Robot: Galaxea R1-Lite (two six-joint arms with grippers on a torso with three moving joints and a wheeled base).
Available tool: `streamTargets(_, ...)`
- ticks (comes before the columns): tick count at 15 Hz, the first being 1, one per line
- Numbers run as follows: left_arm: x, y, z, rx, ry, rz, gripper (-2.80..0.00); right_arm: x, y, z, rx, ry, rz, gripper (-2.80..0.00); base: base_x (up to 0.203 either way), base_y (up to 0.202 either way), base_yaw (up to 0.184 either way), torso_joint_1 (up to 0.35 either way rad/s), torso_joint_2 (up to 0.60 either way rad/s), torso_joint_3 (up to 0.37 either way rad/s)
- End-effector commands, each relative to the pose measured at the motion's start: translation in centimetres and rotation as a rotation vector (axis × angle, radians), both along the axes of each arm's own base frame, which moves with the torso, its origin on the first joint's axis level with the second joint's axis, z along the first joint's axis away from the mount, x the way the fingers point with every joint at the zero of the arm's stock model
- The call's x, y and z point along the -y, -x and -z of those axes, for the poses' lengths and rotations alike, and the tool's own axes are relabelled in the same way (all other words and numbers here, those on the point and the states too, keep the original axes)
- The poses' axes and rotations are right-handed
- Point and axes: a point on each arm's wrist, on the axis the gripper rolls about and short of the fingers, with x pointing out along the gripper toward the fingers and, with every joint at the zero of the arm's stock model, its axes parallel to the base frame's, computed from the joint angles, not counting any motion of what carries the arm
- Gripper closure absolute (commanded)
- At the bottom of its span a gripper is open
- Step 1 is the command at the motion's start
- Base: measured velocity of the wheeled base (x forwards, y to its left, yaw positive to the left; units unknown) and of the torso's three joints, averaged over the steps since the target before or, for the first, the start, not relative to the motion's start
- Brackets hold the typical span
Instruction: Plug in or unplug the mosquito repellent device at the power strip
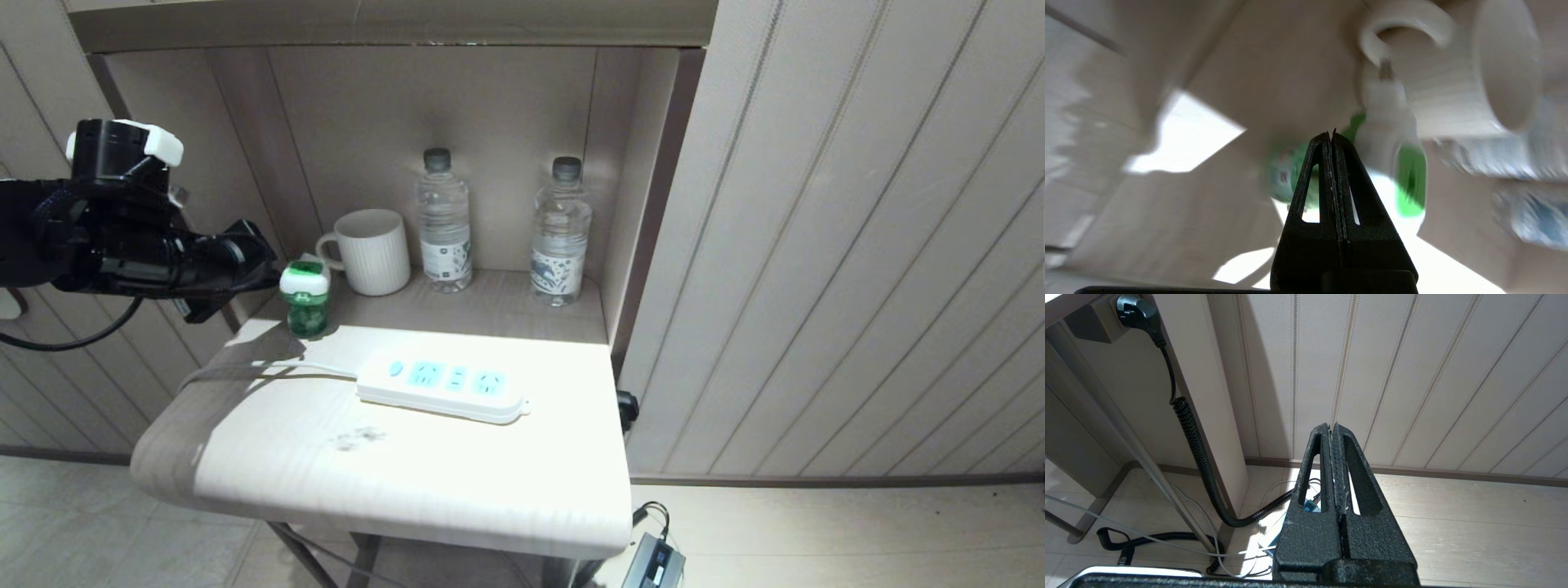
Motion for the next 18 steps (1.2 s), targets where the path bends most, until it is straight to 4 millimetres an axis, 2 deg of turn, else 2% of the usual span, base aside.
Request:
streamTargets(1, 0.1, -0.2, 0.4, -0.011, 0.024, 0.027, 0.00, 0.0, 0.0, 0.0, -0.001, 0.000, -0.001, 0.00, 0.000, 0.000, 0.000, 0.000, 0.00, 0.000)
streamTargets(8, -0.8, 0.1, 1.4, -0.041, 0.017, 0.005, 0.00, 0.0, 0.0, 0.0, -0.001, 0.000, -0.001, 0.00, 0.000, 0.000, 0.000, 0.000, 0.00, 0.000)
streamTargets(10, -0.8, 0.5, 1.1, -0.024, 0.025, 0.011, 0.00, 0.0, 0.0, 0.0, -0.001, 0.000, -0.001, 0.00, 0.000, 0.000, 0.000, 0.000, 0.00, 0.000)
streamTargets(13, 0.9, 1.2, -0.2, 0.009, 0.052, 0.094, 0.00, 0.0, 0.0, 0.0, -0.001, 0.000, -0.001, 0.00, 0.000, 0.000, 0.000, 0.000, 0.00, 0.000)
streamTargets(15, 1.1, 1.2, -0.4, 0.014, 0.054, 0.102, 0.00, 0.0, 0.0, 0.0, -0.001, 0.000, -0.001, 0.00, 0.000, 0.000, 0.000, 0.000, 0.00, 0.000)
streamTargets(18, 3.2, 1.6, -0.9, -0.072, 0.015, 0.170, 0.00, 0.0, 0.0, 0.0, -0.001, 0.000, -0.001, 0.00, 0.000, 0.000, 0.000, 0.000, 0.00, 0.000)
